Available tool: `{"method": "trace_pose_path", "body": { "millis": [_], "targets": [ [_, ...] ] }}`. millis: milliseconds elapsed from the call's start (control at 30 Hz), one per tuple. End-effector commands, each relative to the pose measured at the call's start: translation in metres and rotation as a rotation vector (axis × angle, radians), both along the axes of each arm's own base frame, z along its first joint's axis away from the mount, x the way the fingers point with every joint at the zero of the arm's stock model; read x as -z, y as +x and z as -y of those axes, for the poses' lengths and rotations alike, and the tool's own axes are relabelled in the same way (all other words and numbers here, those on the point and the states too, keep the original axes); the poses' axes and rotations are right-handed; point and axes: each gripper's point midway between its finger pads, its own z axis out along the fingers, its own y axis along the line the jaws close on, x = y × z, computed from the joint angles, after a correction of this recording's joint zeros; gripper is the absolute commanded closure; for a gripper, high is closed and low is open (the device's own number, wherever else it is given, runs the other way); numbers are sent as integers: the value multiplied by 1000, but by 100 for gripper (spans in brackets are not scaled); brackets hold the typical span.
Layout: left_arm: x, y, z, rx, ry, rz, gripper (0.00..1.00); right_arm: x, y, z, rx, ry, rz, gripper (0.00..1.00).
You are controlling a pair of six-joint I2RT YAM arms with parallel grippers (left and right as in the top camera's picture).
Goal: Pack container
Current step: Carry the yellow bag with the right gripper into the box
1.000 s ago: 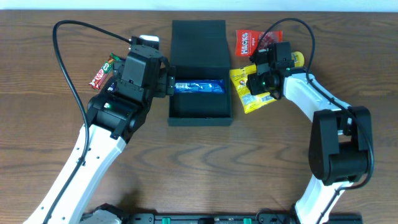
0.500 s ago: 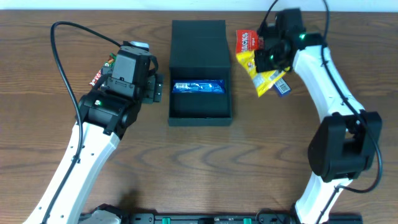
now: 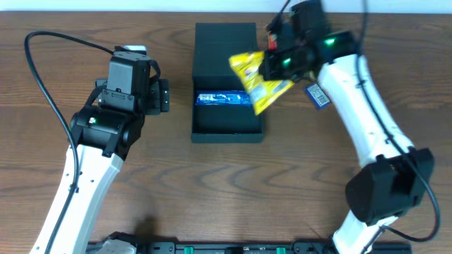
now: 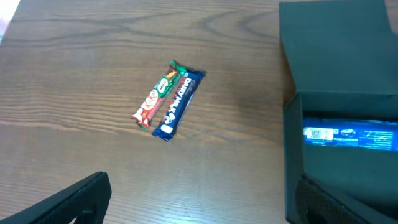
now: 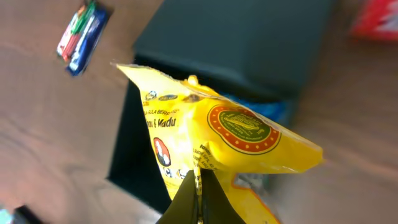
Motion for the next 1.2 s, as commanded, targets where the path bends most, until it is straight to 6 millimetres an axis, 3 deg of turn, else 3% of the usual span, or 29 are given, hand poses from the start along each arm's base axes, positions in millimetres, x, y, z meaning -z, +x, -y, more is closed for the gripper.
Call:
{"method": "trace_pose_path", "body": {
  "millis": [0, 133, 267, 433, 600, 867, 1033, 1167],
  "targets": [
    [-6, -1, 0, -20, -36, 17, 5, 12, -18, -38, 60, 72, -94, 99],
    [-6, -1, 0, -20, -35, 16, 4, 36, -19, -67, 159, 115, -109, 99],
    [-4, -3, -1, -20, -32, 4, 5, 52, -24, -78, 242, 153, -158, 99],
    [-2, -5, -2, -20, -28, -8, 5, 75, -44, -85, 291, 123, -228, 99],
    [-2, -5, -1, -20, -29, -7, 5, 80, -50, -97, 296, 122, -210, 98],
    [-2, -5, -1, -20, -29, -8, 5, 91, -48, -94, 424, 111, -217, 99],
    [-2, -5, -1, -20, -29, -8, 5, 91, -44, -96, 427, 121, -202, 99],
    [-2, -5, -1, -20, -29, -7, 5, 105, -46, -99, 419, 110, -232, 99]
  ]
}}
